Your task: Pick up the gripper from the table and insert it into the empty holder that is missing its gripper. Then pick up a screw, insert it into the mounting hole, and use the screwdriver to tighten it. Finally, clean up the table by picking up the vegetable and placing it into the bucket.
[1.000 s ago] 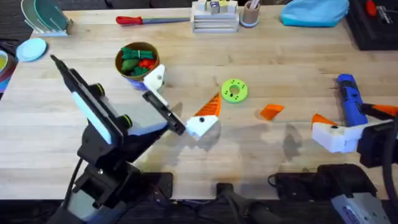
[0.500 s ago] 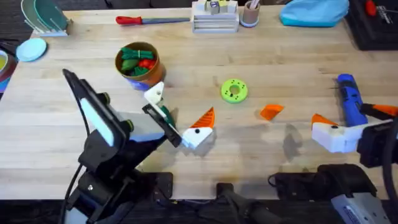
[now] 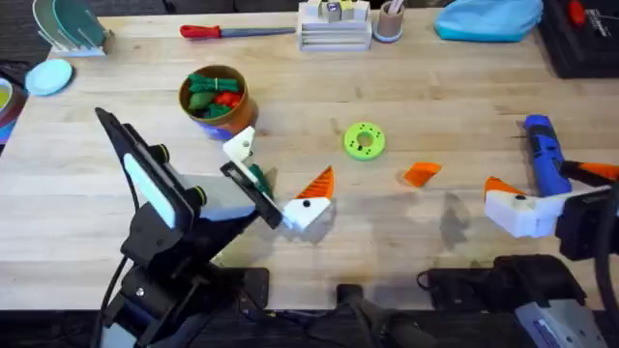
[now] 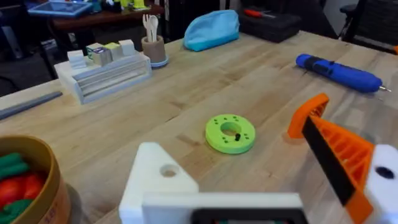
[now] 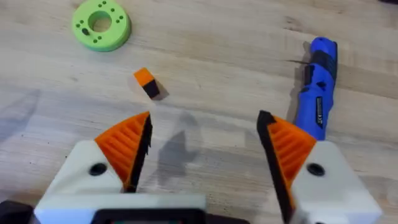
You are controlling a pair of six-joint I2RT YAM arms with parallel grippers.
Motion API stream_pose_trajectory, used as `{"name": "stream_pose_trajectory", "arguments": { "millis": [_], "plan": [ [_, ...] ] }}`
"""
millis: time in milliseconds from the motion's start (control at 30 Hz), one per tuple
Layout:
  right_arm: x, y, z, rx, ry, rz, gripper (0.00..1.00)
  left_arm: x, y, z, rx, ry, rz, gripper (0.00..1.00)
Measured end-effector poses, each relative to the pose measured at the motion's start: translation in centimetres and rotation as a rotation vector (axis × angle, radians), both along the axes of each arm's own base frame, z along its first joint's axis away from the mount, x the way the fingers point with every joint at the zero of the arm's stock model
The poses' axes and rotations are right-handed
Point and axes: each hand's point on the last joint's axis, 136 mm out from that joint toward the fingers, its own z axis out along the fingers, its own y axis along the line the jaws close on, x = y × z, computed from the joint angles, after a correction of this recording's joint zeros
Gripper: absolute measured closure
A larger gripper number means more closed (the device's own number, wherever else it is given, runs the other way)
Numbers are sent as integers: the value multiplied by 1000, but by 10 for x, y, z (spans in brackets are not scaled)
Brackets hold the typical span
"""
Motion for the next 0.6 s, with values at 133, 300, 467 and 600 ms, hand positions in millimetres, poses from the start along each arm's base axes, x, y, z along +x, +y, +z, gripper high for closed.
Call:
{"name": "stream_pose_trajectory", "arguments": {
  "millis": [133,300,467,600],
  "plan": [
    [0,0,0,0,0,0,10,0,0,0,0,0,0,8],
    [3,0,3,2,-19,2,10,0,0,0,0,0,0,8],
    [29,23,38,87,-194,103,10,0,0,0,0,0,0,8],
    [33,40,51,146,-249,184,10,0,0,0,0,0,0,8]
  ]
}}
